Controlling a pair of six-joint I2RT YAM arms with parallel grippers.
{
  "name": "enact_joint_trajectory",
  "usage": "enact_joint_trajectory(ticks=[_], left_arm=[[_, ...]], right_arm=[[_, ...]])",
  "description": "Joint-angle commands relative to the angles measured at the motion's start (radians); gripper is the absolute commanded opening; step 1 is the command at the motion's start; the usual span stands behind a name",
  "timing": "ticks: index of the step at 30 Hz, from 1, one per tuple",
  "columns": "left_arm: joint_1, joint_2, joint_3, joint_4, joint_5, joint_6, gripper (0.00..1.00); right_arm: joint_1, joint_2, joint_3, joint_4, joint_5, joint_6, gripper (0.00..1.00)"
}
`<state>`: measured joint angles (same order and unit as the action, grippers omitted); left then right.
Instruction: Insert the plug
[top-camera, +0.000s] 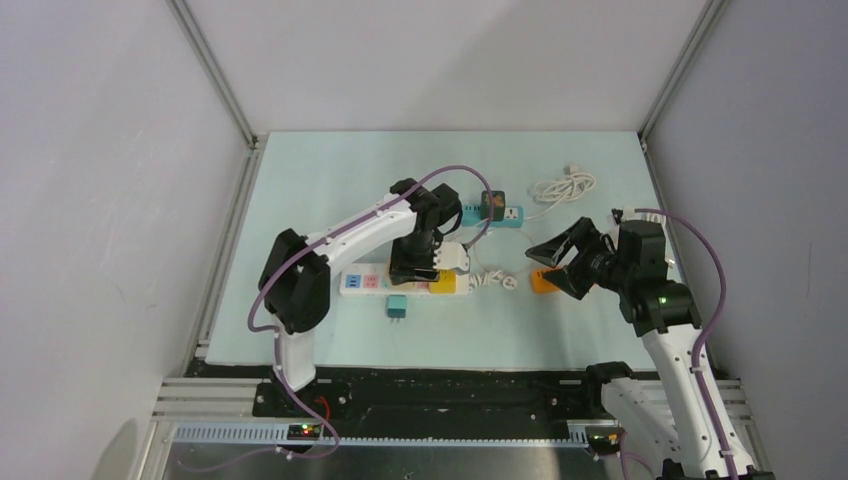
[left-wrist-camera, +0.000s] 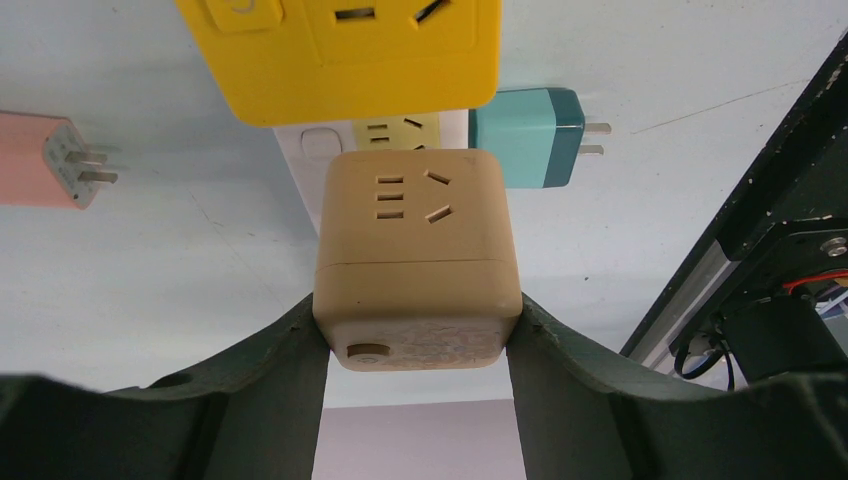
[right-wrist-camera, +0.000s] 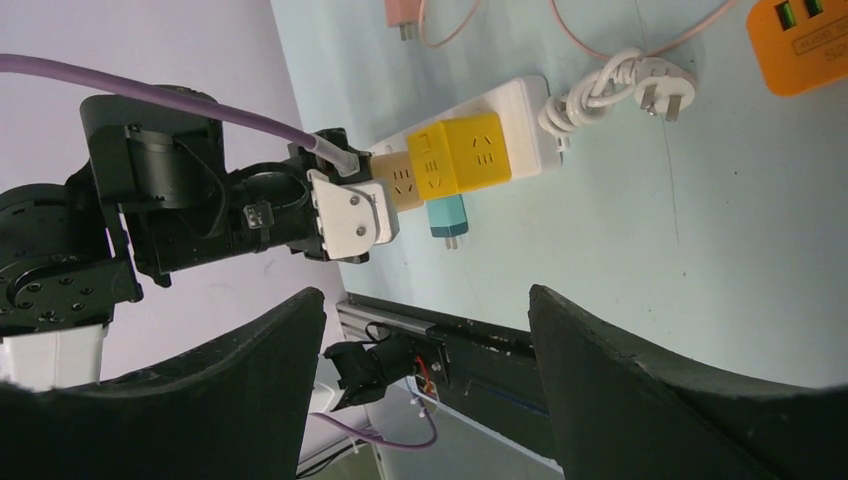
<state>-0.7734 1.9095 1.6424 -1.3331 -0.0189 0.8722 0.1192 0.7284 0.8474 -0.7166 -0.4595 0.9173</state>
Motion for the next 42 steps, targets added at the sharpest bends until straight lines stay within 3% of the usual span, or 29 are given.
enact_joint_trajectory(ticks=[1, 27, 42], left_arm=[[0.007, 0.02, 0.021, 0.005, 0.004, -0.001, 0.0], [-0.009, 0.086, 0.029, 0.037, -0.071, -0.014, 0.02], [-0.041, 0.042, -0.006, 0.033, -0.075, 0.134, 0.0]], right_arm=[[-0.006, 0.003, 0.002, -0.005, 0.001, -0.024, 0.79], [-0.01, 0.02, 0.002, -0.018, 0.007, -0.044, 0.79], [-0.01, 0.035, 0.002, -0.012, 0.011, -0.044, 0.79]])
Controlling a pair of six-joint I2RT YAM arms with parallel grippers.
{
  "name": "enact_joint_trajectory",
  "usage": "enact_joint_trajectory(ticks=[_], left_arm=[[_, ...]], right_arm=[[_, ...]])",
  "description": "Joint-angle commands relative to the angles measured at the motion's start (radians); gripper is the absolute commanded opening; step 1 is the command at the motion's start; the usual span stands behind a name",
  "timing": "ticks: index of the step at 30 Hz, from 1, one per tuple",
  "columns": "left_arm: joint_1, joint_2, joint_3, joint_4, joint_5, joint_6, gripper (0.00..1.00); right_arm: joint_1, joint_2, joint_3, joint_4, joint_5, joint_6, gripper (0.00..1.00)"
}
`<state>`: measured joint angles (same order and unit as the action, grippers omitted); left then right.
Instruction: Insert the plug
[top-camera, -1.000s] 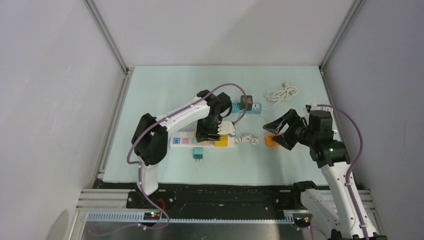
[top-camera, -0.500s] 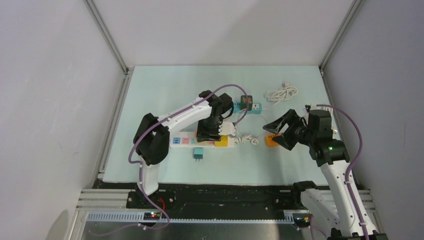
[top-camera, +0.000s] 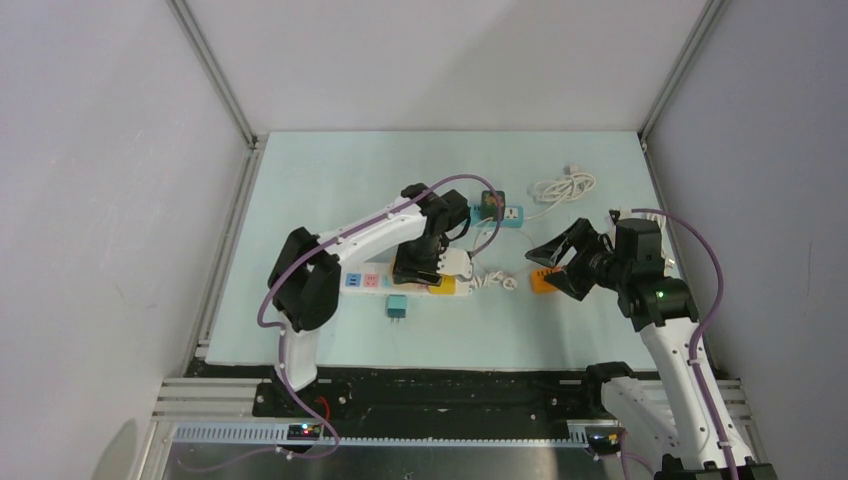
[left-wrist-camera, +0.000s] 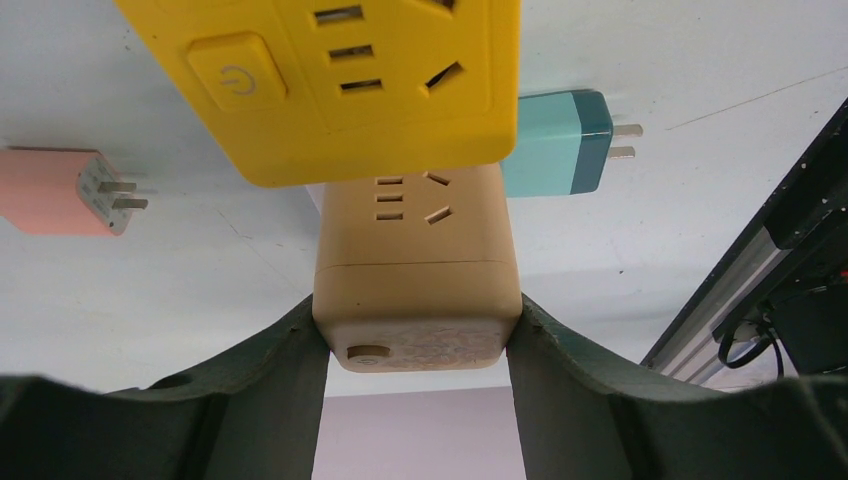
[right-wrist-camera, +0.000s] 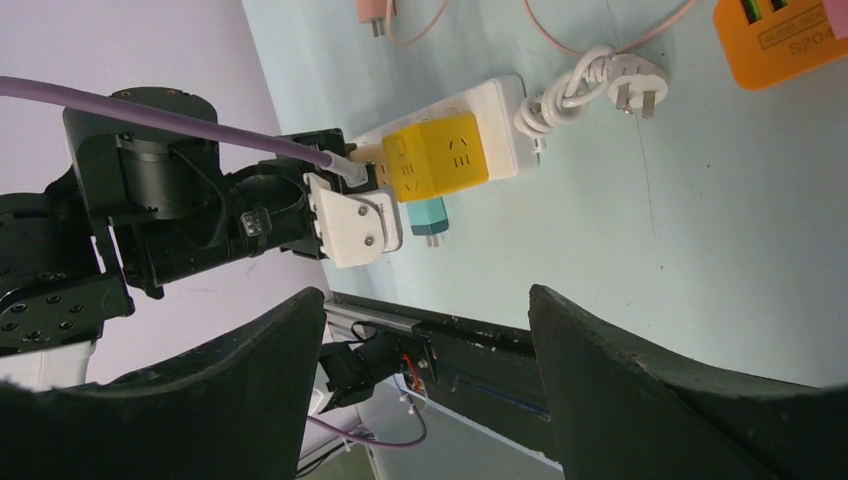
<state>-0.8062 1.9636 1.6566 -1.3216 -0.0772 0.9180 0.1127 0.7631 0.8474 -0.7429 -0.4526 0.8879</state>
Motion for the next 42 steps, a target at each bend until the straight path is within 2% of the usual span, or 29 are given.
enact_joint_trajectory(ticks=[1, 17, 28, 37, 42], left_arm=[[-0.008, -0.012, -0.017, 0.018, -0.008, 0.085, 0.0], [0.005, 0.1, 0.196, -0.114, 0.097, -0.135, 0.0], [0.043, 0.117, 0.225, -0.116, 0.117, -0.298, 0.0], [0.068, 0.122, 0.214, -0.113, 0.112, -0.333, 0.0], [0.047, 0.127, 0.179, -0.102, 0.083, -0.281, 0.0]], right_arm=[[-0.004, 0.002, 0.002, 0.014, 0.003, -0.015, 0.79], [-0.005, 0.006, 0.002, 0.012, 0.006, -0.019, 0.78], [-0.005, -0.012, -0.022, 0.018, 0.0, -0.014, 0.78], [-0.005, -0.022, -0.022, 0.009, 0.005, -0.016, 0.78], [-0.004, -0.027, -0.026, 0.006, 0.009, -0.012, 0.78]])
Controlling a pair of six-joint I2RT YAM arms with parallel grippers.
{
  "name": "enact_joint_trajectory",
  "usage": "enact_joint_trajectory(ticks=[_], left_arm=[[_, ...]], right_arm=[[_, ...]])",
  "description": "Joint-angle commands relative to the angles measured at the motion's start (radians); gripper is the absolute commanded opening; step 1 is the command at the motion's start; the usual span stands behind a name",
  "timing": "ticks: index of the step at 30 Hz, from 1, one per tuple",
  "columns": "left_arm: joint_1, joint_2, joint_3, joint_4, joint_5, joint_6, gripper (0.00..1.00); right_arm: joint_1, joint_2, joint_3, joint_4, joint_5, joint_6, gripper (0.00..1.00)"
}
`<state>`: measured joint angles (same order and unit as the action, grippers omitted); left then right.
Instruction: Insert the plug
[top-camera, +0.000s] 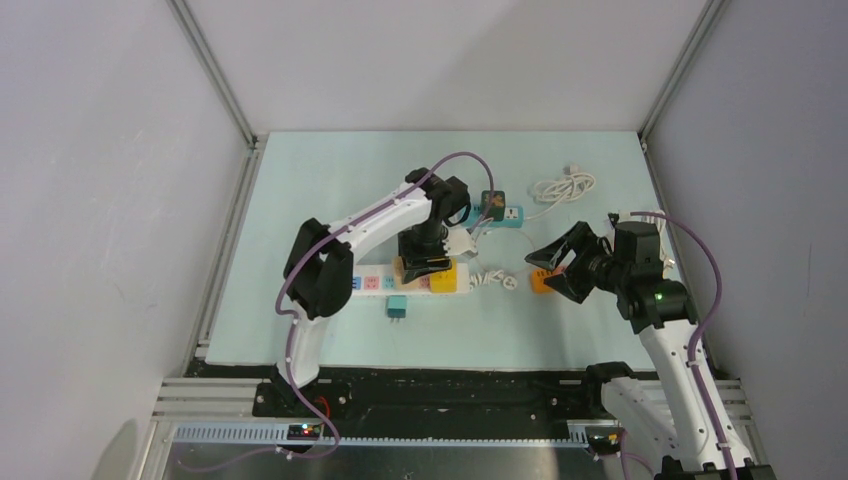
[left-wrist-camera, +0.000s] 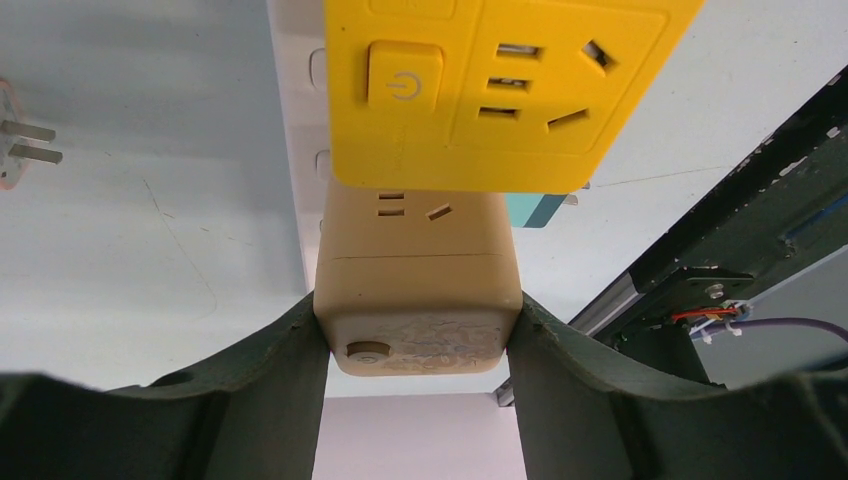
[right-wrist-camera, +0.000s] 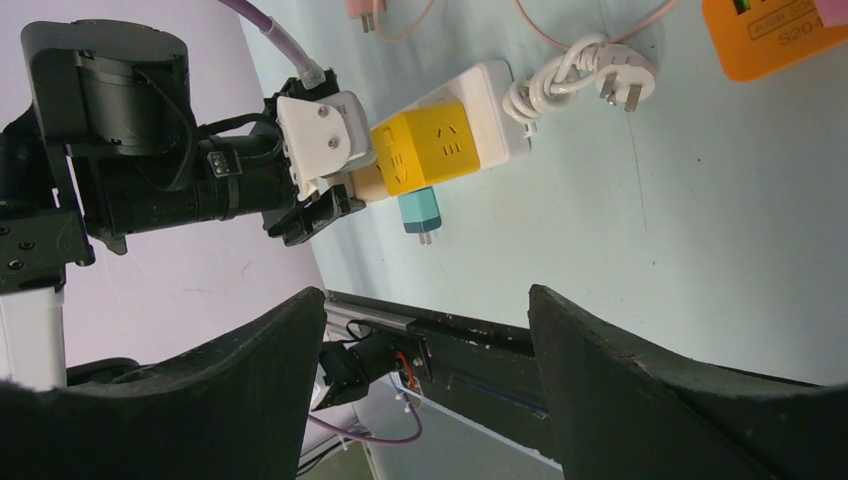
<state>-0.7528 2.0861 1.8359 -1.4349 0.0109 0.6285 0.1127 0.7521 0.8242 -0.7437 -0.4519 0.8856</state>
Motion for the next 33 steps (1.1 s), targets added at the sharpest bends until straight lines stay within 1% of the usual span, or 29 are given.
enact_joint_trajectory(ticks=[1, 9, 13, 19, 27, 31, 33], left_arm=[[-0.008, -0.008, -0.024, 0.016, -0.021, 0.02, 0.0], [-0.006, -0.103, -0.155, 0.138, -0.051, 0.035, 0.0], [-0.009, -0.104, -0.183, 0.164, -0.069, 0.042, 0.0], [-0.014, -0.073, -0.155, 0.173, -0.078, 0.072, 0.04], [-0.025, -0.033, -0.114, 0.171, -0.106, 0.159, 0.03], [-0.026, -0.003, -0.104, 0.174, -0.075, 0.155, 0.03], [-0.026, 0.005, -0.109, 0.174, -0.051, 0.149, 0.06]], right_arm=[[-0.004, -0.016, -0.003, 0.008, 0.007, -0.009, 0.78], [-0.005, -0.011, -0.005, 0.014, 0.006, -0.007, 0.78], [-0.005, -0.008, -0.005, 0.014, 0.006, -0.007, 0.78], [-0.005, -0.01, -0.006, 0.011, 0.008, -0.008, 0.78], [-0.004, -0.005, -0.005, 0.017, 0.006, -0.008, 0.78], [-0.005, -0.001, -0.005, 0.017, 0.004, -0.008, 0.78], [-0.005, 0.0, -0.005, 0.016, 0.005, -0.008, 0.78]])
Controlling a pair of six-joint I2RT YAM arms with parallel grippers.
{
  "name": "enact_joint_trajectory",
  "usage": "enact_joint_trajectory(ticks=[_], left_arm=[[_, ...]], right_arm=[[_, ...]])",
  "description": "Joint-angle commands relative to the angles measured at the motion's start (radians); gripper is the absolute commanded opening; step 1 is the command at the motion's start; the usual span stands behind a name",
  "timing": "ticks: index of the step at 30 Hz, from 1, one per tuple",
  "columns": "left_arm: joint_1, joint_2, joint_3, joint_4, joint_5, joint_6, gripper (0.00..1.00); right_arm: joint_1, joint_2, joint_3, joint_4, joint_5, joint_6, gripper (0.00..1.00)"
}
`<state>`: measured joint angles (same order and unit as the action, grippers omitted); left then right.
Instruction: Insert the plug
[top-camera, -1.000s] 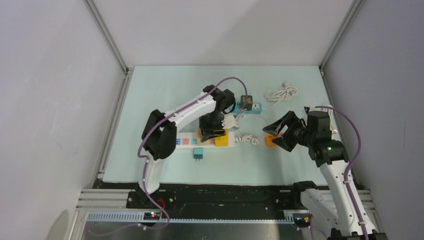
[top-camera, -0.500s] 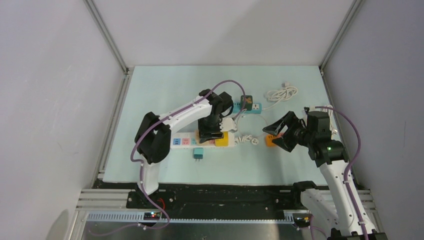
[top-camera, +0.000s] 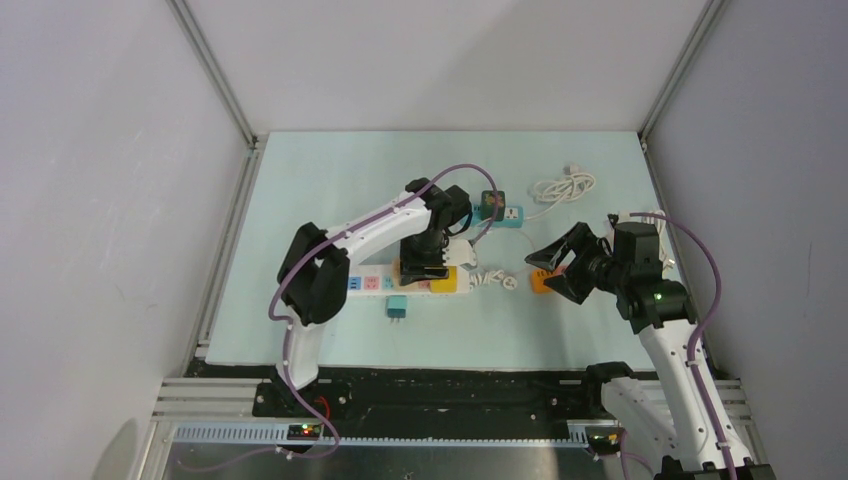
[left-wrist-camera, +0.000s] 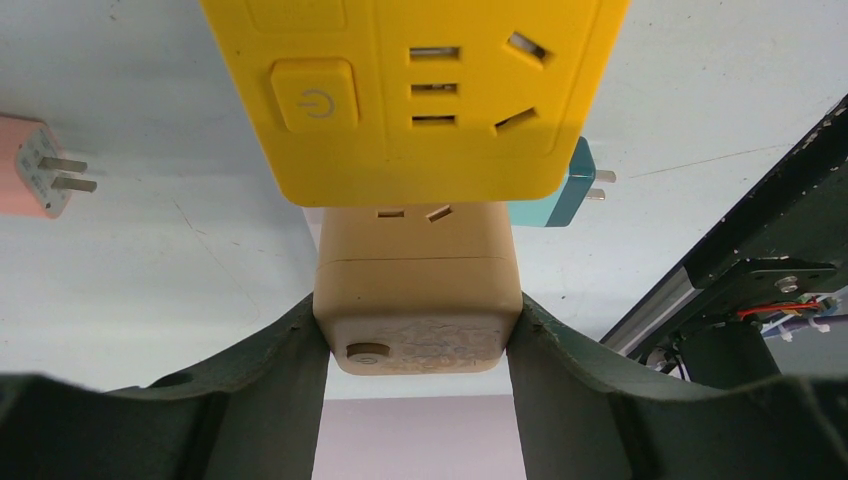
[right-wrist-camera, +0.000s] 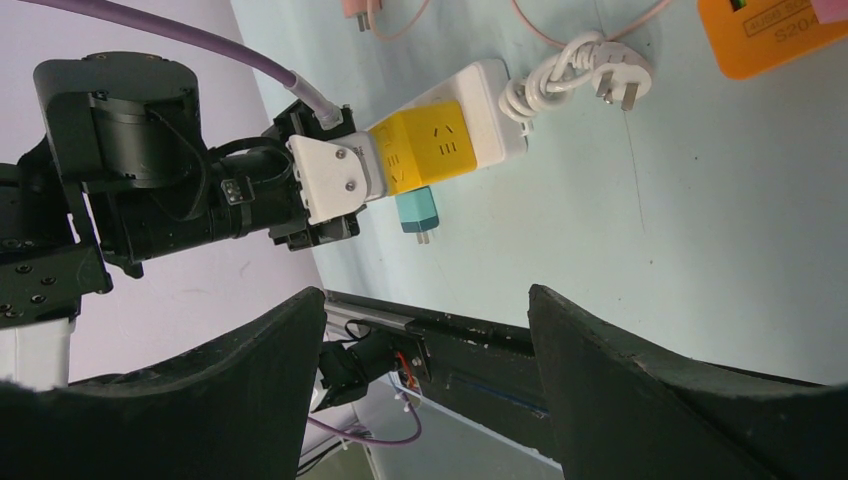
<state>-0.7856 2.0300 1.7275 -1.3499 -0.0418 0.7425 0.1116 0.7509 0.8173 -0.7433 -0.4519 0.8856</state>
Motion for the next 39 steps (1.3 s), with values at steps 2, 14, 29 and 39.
enact_joint_trajectory(ticks=[2, 14, 29, 39], left_arm=[[0.005, 0.065, -0.008, 0.097, 0.011, 0.025, 0.07], [0.015, 0.012, -0.028, 0.177, 0.005, 0.004, 1.0], [0.022, -0.188, -0.022, 0.19, 0.002, -0.012, 1.0], [0.025, -0.396, -0.13, 0.192, 0.082, -0.031, 1.0]], right_arm=[[-0.003, 0.001, 0.002, 0.015, 0.005, -0.01, 0.78], [-0.003, -0.01, 0.002, 0.016, 0.001, -0.006, 0.78], [-0.003, -0.028, 0.002, 0.008, 0.003, -0.004, 0.78], [0.048, -0.035, 0.002, 0.027, 0.048, -0.055, 0.8]])
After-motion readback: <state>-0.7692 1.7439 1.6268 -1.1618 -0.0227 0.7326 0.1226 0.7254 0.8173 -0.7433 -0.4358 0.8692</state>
